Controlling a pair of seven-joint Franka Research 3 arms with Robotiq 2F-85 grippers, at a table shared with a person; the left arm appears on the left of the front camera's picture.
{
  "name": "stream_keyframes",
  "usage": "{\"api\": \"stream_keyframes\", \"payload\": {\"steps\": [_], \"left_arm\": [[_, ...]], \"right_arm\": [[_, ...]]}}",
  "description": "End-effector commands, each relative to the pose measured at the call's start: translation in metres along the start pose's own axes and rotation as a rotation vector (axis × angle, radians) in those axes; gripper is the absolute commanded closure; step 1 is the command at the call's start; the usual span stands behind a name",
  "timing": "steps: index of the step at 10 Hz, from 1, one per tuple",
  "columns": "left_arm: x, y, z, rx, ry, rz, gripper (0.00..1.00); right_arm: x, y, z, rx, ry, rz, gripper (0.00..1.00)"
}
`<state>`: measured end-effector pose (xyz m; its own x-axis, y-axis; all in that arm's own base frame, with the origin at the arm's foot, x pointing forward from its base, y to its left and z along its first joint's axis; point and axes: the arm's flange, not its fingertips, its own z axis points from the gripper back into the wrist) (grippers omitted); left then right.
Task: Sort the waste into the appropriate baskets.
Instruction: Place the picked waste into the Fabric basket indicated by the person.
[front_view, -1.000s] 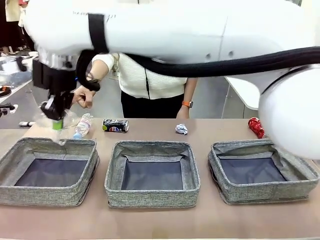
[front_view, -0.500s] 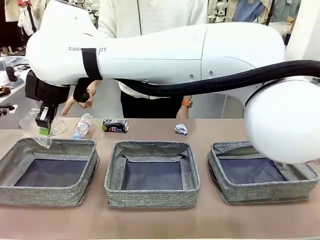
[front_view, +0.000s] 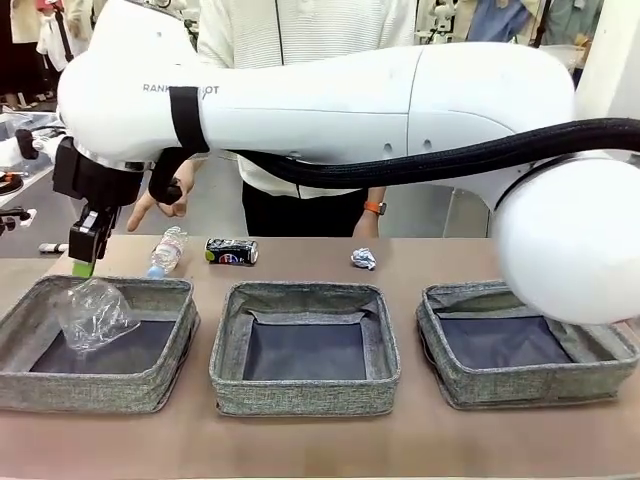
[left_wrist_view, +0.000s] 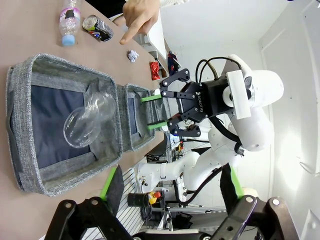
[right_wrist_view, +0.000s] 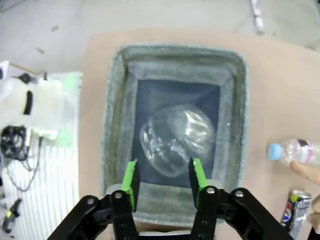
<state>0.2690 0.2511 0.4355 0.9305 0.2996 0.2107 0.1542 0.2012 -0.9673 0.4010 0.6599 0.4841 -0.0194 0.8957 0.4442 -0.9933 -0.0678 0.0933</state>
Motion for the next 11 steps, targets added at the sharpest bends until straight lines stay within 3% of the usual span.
{"api": "stream_keyframes", "payload": {"steps": [1,3,4,5,6,8,11], "left_arm": [[-0.002,-0.002,0.001,-0.005,0.011,-0.019,0.00],[-0.002,-0.002,0.001,-0.005,0.011,-0.019,0.00],[-0.002,-0.002,0.001,-0.005,0.011,-0.019,0.00],[-0.002,-0.002,0.001,-0.005,0.011,-0.019,0.00],[-0.002,-0.002,0.001,-0.005,0.011,-0.019,0.00],[-0.002,-0.002,0.001,-0.005,0.011,-0.019,0.00],[-0.002,-0.002,0.001,-0.005,0.011,-0.019,0.00]], "right_arm": [[-0.016,0.007,0.009,0.063,-0.027,0.000,0.00],[-0.025,0.006,0.018,0.057,-0.035,-0.068,0.00],[-0.038,0.006,0.030,0.111,0.006,-0.209,0.00],[-0.061,0.013,0.052,0.161,0.111,-0.432,0.00],[-0.092,0.027,0.080,0.217,0.111,-0.628,0.00],[-0.176,0.070,0.121,0.153,-0.087,-0.828,0.00],[-0.307,0.108,0.144,0.204,-0.305,-1.017,0.00]]}}
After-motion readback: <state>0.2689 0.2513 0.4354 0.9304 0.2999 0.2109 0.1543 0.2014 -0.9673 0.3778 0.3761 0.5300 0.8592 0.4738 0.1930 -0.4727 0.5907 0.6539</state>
